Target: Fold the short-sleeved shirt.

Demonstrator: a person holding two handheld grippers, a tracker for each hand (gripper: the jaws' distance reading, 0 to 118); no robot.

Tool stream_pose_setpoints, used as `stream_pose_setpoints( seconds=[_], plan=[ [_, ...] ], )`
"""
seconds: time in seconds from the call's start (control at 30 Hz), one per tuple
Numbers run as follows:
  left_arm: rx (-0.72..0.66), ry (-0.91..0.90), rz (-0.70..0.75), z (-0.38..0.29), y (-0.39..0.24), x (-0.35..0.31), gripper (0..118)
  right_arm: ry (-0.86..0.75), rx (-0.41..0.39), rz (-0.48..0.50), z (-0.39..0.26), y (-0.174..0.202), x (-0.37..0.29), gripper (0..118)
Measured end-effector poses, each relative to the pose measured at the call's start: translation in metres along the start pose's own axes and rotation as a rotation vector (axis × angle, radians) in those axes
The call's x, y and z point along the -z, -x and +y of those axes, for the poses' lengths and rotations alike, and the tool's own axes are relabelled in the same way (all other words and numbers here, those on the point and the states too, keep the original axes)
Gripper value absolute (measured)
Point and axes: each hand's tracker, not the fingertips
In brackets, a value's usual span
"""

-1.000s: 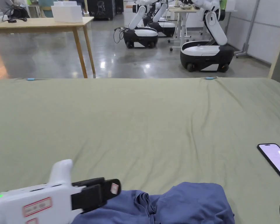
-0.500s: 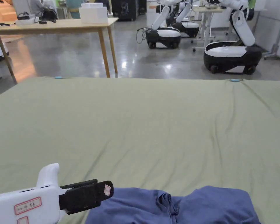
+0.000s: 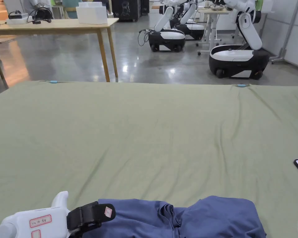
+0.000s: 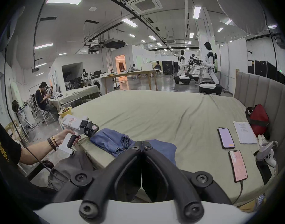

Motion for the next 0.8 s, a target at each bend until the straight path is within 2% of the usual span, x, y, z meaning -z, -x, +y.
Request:
stream_pose_setpoints(
  seconds=[0.1,0.2,0.23,0.27,0.3,0.37,0.5,0.73,0.8],
  plan=[
    [0.018,0.016,-0.047,-0.006,-0.008,0.015,117,0.002,0.010,-0.001,-0.003,0.002,0.000,1],
    [0.028,0.022,-0.003,-0.002,-0.012,0.020,93,0.007,0.017,-0.005,-0.006,0.003,0.000,1],
    [0.040,-0.004,0.027,0.000,-0.012,0.017,80,0.010,0.021,-0.009,-0.007,0.003,-0.001,1],
    [0.042,-0.023,0.121,0.004,-0.010,0.016,30,0.013,0.025,-0.012,-0.007,0.003,-0.001,1],
    [0.061,0.007,0.204,0.004,-0.008,0.018,14,0.016,0.026,-0.016,-0.007,0.003,-0.002,1],
    [0.086,0.049,0.151,0.003,-0.007,0.019,14,0.024,0.025,-0.023,-0.007,0.004,-0.002,1],
    [0.085,0.013,0.148,0.011,-0.010,0.004,14,0.030,0.017,-0.036,-0.005,0.005,-0.001,1],
    [-0.003,-0.145,0.319,0.037,0.033,-0.076,14,0.023,0.022,-0.021,0.000,0.007,0.006,1],
    [-0.019,-0.149,0.307,0.031,0.026,-0.085,14,0.026,0.022,-0.009,0.000,0.008,0.009,1]
  ],
)
